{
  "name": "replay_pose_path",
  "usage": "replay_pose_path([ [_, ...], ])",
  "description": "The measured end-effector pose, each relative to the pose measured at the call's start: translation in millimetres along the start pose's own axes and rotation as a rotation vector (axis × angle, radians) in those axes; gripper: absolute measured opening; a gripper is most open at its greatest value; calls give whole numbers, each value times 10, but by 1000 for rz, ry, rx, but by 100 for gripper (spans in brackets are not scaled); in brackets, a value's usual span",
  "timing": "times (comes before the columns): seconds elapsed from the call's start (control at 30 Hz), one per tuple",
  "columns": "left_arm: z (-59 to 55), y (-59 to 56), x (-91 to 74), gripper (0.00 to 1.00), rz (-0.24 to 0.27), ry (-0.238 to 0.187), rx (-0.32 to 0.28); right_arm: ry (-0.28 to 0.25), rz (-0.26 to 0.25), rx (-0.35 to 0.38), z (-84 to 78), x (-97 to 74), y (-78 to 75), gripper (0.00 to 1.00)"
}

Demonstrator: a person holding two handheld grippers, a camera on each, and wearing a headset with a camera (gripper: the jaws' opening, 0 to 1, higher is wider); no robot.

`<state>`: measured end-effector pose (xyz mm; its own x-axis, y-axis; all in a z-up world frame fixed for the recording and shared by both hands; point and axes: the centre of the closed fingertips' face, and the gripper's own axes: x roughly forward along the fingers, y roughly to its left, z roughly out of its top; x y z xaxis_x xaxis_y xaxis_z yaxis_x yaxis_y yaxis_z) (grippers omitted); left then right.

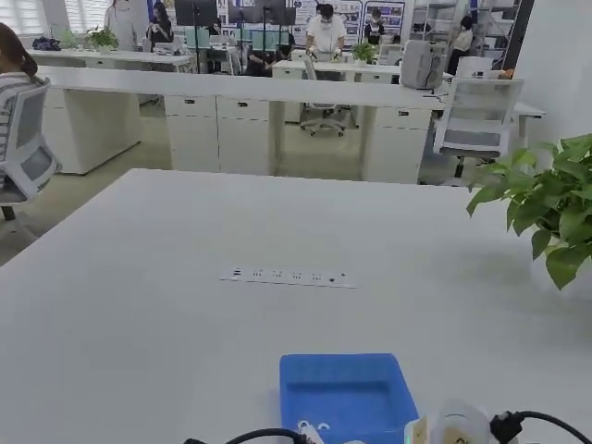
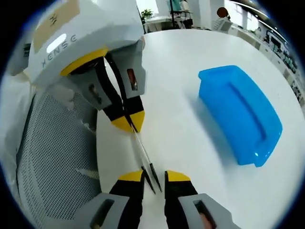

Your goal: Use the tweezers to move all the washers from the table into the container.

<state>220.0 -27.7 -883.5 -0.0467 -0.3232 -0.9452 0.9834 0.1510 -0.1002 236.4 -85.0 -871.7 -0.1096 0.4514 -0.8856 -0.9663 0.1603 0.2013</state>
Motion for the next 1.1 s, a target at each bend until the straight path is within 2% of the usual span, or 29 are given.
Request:
replay_pose_path([
  [0.17,4,7,1,0,-9,14,-18,-25,-7,49,-43,-27,3,16],
  [0.27,-20,-22,-2,0,-41,61,-66,-53,-30,88,-60,-68,9,19],
  [0.37,-13,-12,1,0,-48,69,-50,-141,-73,184,-45,-134,61,25],
  [0.47,-14,-24,-2,0,-47,73,-44,-202,-123,252,-56,-222,110,32],
  [0.53,-9,-22,-3,0,-26,66,-30,-256,-169,301,-40,-314,119,35],
  [0.67,-5,-16,-5,0,-1,58,-34,-379,-228,415,22,-505,161,41],
  [0.73,-8,-18,-7,0,6,47,-11,-428,-255,462,40,-558,197,43],
  [0.83,-8,-5,-5,0,14,46,-15,-441,-294,492,-13,-566,261,47],
  [0.97,2,-14,-7,0,18,49,-10,-461,-303,533,-61,-552,344,53],
  [1.07,2,-3,-18,0,25,59,-72,-461,-358,537,-124,-594,345,54],
  [1.1,-3,3,-15,0,27,58,-63,-465,-371,541,-140,-607,343,54],
])
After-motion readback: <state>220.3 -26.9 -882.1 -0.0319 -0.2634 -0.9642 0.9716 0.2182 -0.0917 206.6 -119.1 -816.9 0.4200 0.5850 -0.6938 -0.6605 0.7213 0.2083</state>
